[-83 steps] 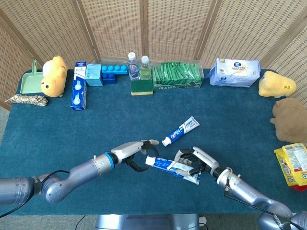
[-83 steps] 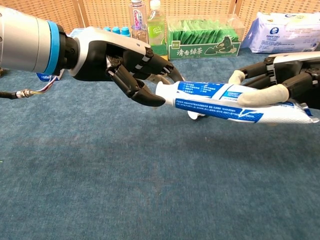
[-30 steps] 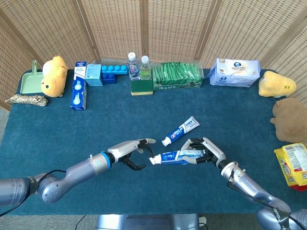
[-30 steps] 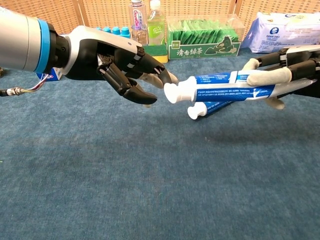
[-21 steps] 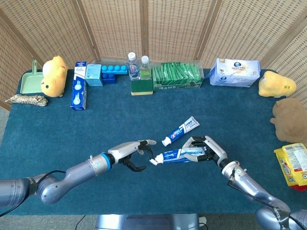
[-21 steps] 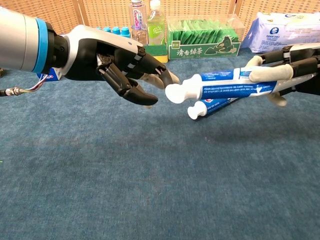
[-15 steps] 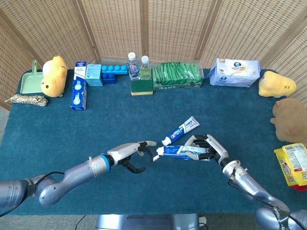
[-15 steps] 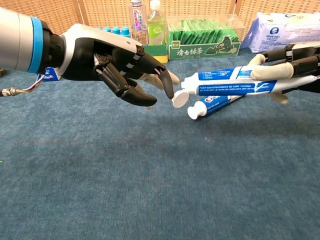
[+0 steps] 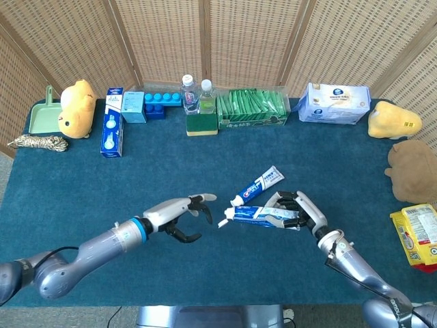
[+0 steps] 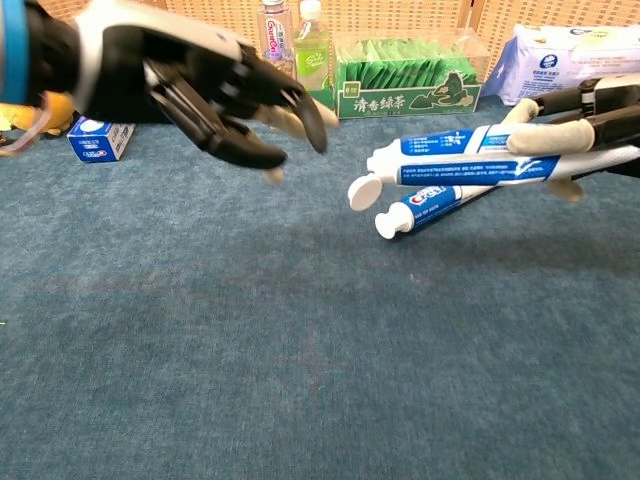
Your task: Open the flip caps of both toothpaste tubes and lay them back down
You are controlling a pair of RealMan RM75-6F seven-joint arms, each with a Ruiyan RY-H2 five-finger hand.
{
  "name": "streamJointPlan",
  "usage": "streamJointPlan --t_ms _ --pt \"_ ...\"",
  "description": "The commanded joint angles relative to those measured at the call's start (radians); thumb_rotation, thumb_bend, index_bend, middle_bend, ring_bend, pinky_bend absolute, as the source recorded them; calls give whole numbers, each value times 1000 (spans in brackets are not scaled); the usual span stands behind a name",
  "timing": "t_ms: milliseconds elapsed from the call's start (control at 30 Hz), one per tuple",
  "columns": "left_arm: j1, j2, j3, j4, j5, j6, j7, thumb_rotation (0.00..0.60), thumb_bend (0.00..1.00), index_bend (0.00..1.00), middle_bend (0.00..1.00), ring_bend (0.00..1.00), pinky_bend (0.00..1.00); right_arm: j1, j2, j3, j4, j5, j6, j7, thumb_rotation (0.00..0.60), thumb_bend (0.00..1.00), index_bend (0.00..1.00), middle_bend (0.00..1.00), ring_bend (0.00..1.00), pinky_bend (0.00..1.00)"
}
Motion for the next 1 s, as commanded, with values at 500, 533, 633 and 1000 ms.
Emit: streamJointPlan --t_ms 500,533,633,1000 --pt "321 304 37 -80 264 201 -133 600 355 343 65 25 212 -41 -45 -70 63 -124 31 -124 600 466 733 610 506 438" --pt "332 312 43 -80 275 209 -136 600 355 341 65 24 210 -41 -47 -73 69 -131 32 -127 600 460 713 593 488 402" --pt "406 359 84 -81 327 268 -141 600 355 336 66 22 207 -46 -54 -90 95 -163 34 -133 600 446 654 527 426 330" --pt "562 420 175 -62 427 425 -132 600 354 324 65 17 193 -52 -48 -138 167 -266 55 -108 600 420 308 290 179 199"
